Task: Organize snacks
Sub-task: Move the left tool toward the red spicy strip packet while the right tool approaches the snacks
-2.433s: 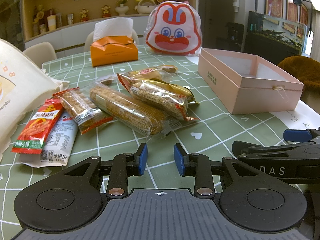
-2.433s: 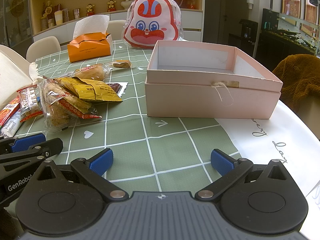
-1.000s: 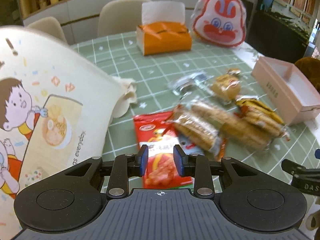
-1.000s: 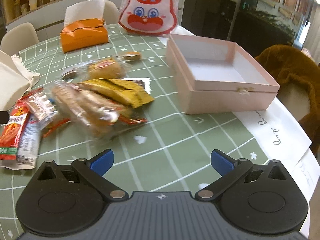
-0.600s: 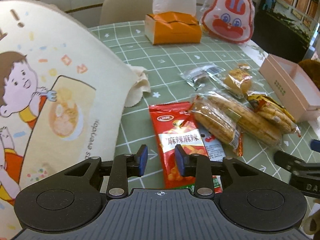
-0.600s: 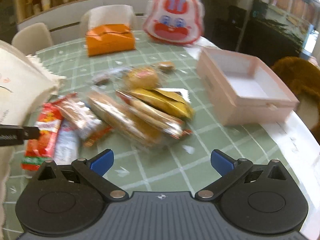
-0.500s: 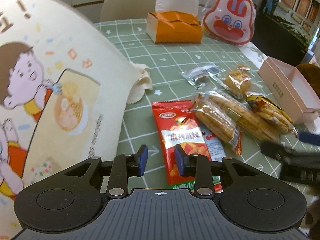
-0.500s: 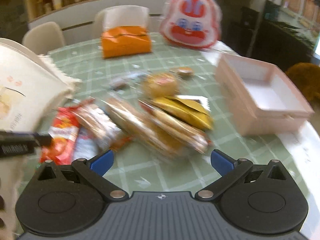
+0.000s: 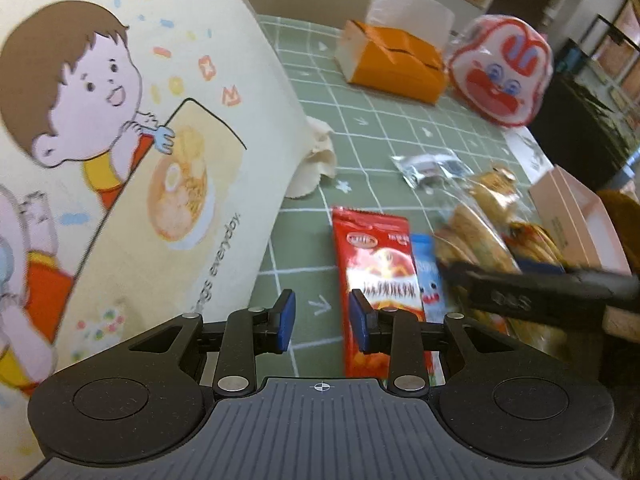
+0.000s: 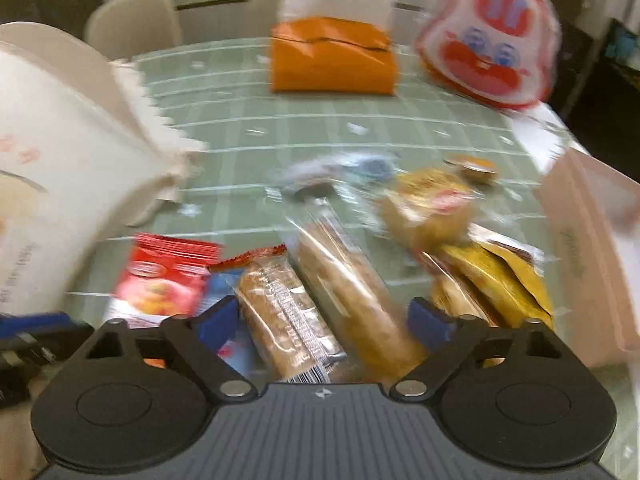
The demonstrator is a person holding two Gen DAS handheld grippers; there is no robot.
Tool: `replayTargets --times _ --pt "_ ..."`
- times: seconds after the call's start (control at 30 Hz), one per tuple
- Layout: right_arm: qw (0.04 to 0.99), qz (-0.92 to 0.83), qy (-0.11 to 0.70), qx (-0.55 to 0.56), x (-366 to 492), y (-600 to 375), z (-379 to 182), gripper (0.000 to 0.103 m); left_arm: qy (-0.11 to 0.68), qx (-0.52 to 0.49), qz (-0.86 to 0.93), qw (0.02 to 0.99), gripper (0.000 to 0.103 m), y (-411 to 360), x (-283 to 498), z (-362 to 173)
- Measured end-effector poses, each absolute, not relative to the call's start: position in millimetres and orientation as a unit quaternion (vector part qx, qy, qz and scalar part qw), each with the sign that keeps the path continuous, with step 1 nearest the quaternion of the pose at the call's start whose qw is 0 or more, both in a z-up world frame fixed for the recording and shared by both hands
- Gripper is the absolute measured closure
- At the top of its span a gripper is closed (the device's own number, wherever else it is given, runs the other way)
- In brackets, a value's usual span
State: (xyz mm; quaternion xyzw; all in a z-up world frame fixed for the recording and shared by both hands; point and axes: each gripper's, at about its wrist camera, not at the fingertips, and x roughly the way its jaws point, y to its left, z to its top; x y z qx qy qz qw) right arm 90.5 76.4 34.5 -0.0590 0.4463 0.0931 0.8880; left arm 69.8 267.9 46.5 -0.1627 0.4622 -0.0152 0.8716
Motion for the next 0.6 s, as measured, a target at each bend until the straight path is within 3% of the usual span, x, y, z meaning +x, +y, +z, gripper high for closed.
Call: replayTargets --times 0.13,0.23,0.5,0.6 --pt "0.885 0.070 0.459 -0.044 81 50 35 0.018 0.462 -0.156 -0.035 0.872 0.069 248 82 45" --pt "0.884 0.062 0.463 -0.030 71 34 36 0.018 0.468 -0.102 -0.066 0.875 0.064 219 86 46" --pt "0.895 0.029 0.445 -0.022 28 0 43 0.016 0.456 0.027 -0.135 0.879 0.064 161 72 47" --pt "0.903 0.010 0.430 -0.014 18 -13 50 0.015 0.459 0.028 -0.148 0.876 0.064 155 72 49"
